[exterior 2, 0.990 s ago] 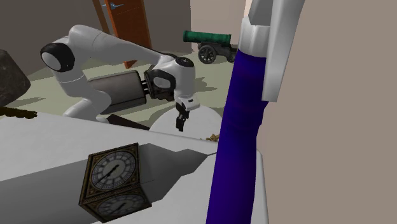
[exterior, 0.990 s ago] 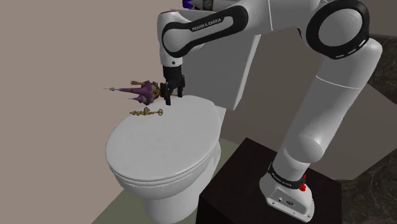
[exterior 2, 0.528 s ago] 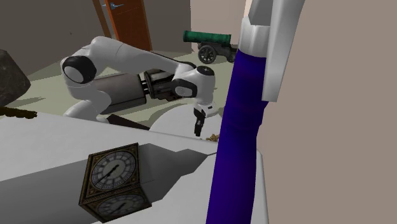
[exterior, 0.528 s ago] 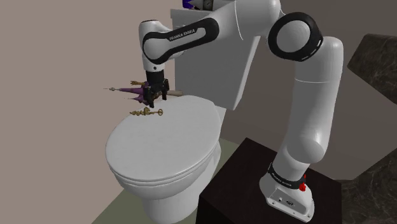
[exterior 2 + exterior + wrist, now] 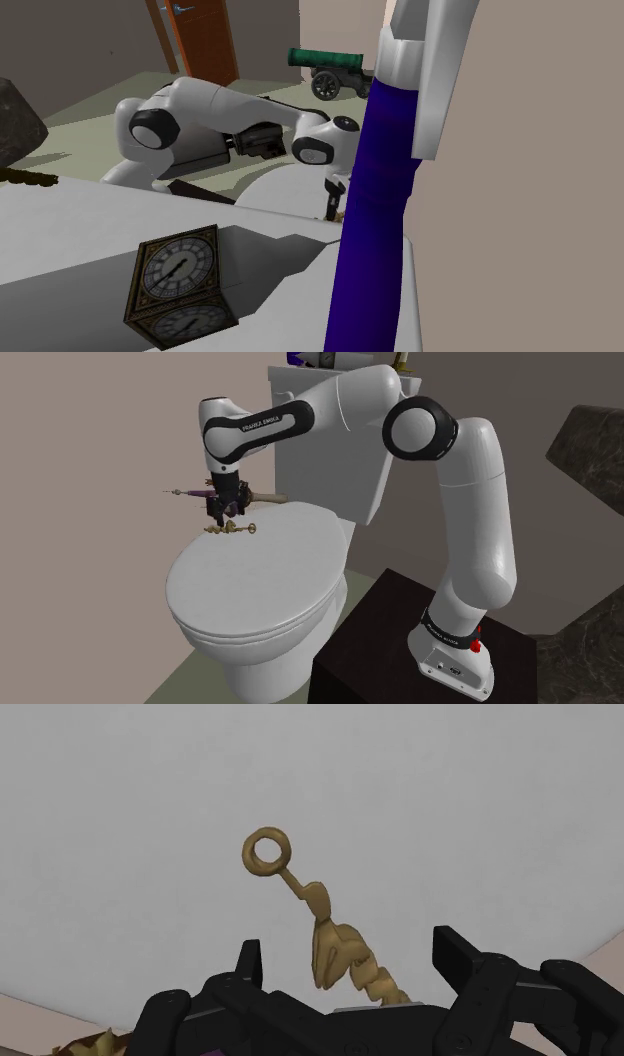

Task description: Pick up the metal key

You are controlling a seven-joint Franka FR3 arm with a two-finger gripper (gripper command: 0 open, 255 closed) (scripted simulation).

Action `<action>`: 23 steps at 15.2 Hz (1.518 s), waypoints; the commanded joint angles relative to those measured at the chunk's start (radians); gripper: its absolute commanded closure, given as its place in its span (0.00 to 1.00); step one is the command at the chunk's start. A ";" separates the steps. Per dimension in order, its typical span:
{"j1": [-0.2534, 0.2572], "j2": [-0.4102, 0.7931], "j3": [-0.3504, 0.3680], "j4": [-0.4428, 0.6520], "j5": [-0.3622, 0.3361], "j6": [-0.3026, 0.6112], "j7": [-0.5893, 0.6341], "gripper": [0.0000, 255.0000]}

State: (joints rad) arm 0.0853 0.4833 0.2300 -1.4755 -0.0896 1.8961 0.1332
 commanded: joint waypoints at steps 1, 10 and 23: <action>0.001 0.013 -0.001 -0.010 -0.003 0.024 0.002 0.00; 0.002 0.029 -0.004 -0.036 -0.007 0.064 0.004 1.00; 0.001 0.002 0.000 0.019 0.000 -0.016 0.000 1.00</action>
State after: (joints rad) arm 0.0860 0.4851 0.2300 -1.4694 -0.0901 1.8926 0.1335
